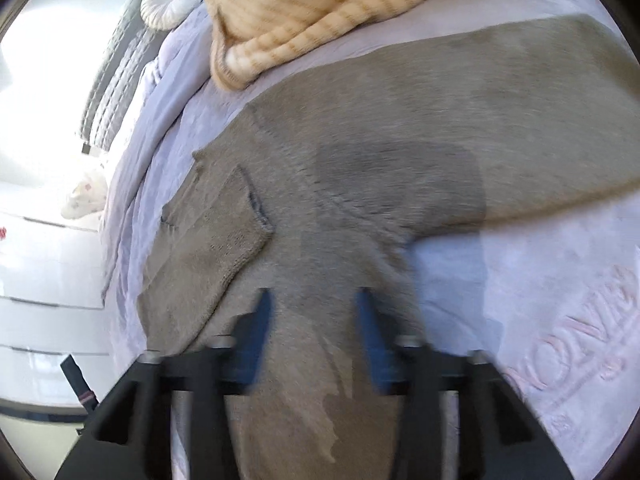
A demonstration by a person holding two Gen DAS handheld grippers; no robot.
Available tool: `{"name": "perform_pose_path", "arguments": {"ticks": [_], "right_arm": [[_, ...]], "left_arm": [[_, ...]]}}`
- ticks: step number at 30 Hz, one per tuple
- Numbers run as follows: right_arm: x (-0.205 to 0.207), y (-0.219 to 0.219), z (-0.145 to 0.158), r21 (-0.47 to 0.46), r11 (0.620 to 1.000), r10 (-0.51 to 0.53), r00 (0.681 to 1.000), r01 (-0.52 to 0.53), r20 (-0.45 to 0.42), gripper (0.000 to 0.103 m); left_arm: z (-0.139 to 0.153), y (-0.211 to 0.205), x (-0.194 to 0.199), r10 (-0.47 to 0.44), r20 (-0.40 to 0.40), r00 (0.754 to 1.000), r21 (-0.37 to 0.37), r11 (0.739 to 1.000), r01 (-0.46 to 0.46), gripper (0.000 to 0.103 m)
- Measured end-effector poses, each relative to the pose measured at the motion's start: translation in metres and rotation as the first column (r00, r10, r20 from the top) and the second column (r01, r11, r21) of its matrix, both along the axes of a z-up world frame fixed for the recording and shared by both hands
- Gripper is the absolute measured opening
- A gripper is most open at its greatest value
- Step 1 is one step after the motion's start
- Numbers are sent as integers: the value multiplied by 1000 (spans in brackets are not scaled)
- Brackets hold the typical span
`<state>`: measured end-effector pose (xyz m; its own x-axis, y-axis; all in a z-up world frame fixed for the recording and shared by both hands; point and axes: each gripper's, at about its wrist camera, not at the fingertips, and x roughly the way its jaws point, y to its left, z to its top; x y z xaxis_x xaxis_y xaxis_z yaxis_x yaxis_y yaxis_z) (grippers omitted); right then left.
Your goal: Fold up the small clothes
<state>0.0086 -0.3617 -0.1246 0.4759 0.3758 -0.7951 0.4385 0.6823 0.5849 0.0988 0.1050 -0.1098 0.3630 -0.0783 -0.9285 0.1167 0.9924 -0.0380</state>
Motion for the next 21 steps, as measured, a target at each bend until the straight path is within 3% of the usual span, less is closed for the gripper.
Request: {"name": "perform_pose_path", "arguments": {"ticks": [10,11,13,16,21], "right_arm": [[-41,-75,7,7,987,-163,987,163,0,57],[-48,-86,6,13,982,-190,982,190,-2,57],[-60,-110,3,12,969,-247,969,247,-7,57],[-78,-142,0,6,941,-337,941,337,-10,57],[-111,-198,-13,50,855,-516,857,516,-17,58]], "left_arm": [[-8,-131,-30,-200,-102,974,-70,979,194,29],[-8,-138,-32,-205,-103,973,-65,978,200,59],[-6,-152,-36,-198,-91,976,-51,980,194,99],[-4,-170,-40,-234,-103,967,-60,972,229,99],[-6,-195,-41,-237,-121,964,-42,971,234,99]]}}
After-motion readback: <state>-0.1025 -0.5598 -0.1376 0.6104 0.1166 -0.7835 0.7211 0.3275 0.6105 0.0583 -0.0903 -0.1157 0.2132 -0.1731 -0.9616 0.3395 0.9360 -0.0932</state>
